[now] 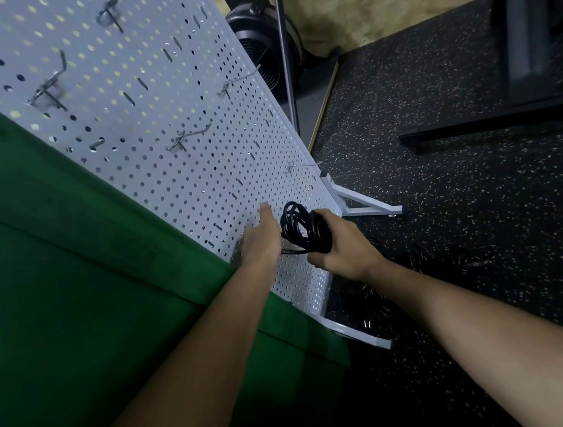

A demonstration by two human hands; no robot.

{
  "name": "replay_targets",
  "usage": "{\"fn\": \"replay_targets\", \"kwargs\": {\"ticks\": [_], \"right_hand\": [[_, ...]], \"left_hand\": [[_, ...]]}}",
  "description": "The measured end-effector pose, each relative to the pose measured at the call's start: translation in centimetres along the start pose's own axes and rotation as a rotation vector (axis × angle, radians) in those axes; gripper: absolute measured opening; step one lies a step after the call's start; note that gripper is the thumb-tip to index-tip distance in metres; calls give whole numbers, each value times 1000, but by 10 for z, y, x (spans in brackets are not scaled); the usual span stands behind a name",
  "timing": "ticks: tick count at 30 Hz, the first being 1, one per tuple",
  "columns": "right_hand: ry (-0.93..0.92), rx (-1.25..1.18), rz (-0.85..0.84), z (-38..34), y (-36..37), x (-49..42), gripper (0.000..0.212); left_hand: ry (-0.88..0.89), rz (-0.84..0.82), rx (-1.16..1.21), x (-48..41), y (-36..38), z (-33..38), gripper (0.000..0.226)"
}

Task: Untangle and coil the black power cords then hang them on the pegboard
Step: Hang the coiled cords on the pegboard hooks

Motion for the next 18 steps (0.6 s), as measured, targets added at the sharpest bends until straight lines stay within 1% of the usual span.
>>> {"fn": "replay_targets", "kwargs": {"ticks": [2,5,7,10,11,13,15,18], "right_hand": [[1,47,-38,1,2,0,79],[-2,63,-81,-2,10,-3,79],[11,57,-105,-4,14,-5,79],[17,72,-144,-5,16,-9,79],[3,82,-139,-7,15,-9,78],[-31,84,-92,-12,11,-9,74],[-43,74,-37,-14,8,-9,72],[-27,65,-72,-12,12,-9,76]], "left_hand": [[-14,4,1,-3,-1,-2,121],[-7,9,5,2,-2,0,109],[27,26,-58,0,-2,1,95],[142,61,-203,-5,-1,3,63],[177,61,-247,-8,0,3,56],[232,72,-329,-9,1,2,51],[255,89,-330,-11,-1,3,50],[247,109,-327,-17,-4,3,49]]}}
Point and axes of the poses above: each hand's wrist, its own x-axis away from the middle knuckle, its own y-axis out of the palm, z = x × y, the point moved 7 cm from there along -x, towards the middle knuckle, and after that the axes turned 2 degrees about -y, right-handed, at the moved point
